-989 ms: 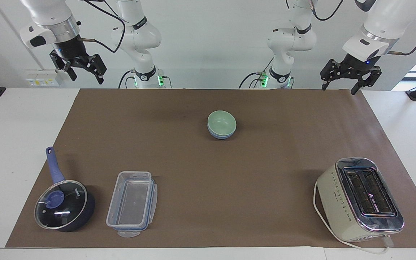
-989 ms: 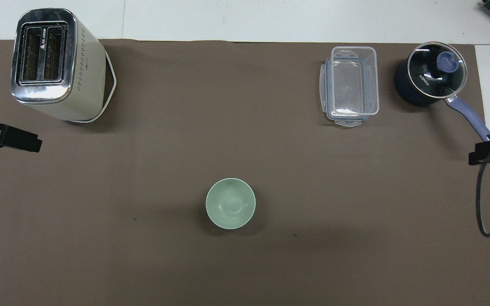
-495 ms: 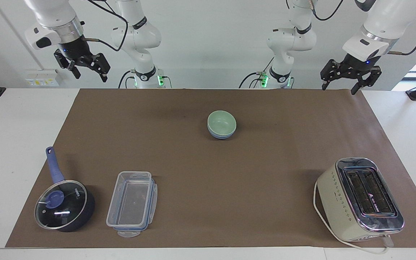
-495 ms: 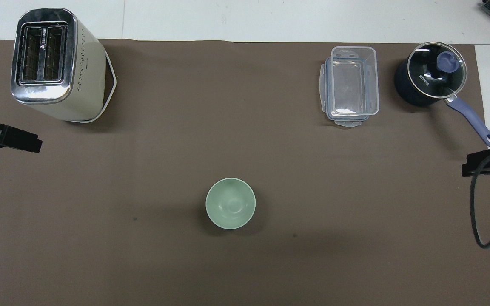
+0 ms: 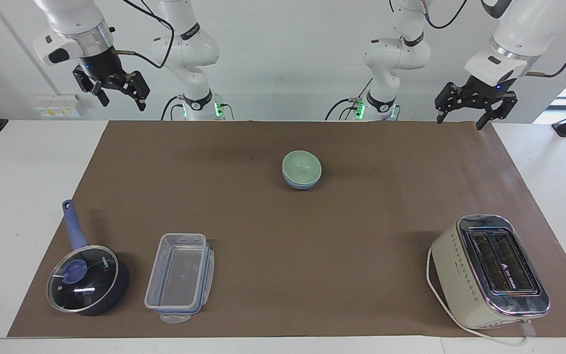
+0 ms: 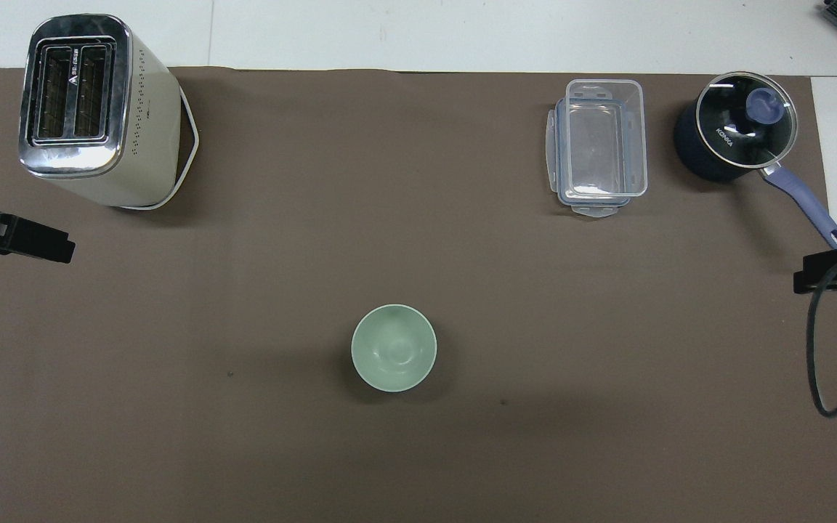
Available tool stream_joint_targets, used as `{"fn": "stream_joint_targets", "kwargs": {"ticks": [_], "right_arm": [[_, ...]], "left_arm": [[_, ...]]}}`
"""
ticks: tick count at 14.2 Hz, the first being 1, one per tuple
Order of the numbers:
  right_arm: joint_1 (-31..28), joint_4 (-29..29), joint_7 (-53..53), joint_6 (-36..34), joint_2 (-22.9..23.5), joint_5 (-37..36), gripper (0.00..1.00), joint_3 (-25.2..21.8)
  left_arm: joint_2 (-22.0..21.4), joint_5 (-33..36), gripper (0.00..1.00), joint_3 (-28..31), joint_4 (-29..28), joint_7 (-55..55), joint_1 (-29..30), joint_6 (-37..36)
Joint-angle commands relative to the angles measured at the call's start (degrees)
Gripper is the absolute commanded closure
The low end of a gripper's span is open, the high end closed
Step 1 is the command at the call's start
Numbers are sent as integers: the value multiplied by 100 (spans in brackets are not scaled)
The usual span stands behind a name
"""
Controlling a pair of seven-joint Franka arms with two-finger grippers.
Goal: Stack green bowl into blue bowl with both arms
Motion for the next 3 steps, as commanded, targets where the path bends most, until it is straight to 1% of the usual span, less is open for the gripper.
{"fn": "stream_joint_targets", "kwargs": {"ticks": [1,3], "right_arm": [[-32,24,-116,-2,-17,13,0,-20],[-32,41,-107,-20,-17,22,0,-12]], "left_arm": [[-171,40,0,-44,-193,-1,63,13],[-171,40,0,-44,-193,-1,63,14]]}}
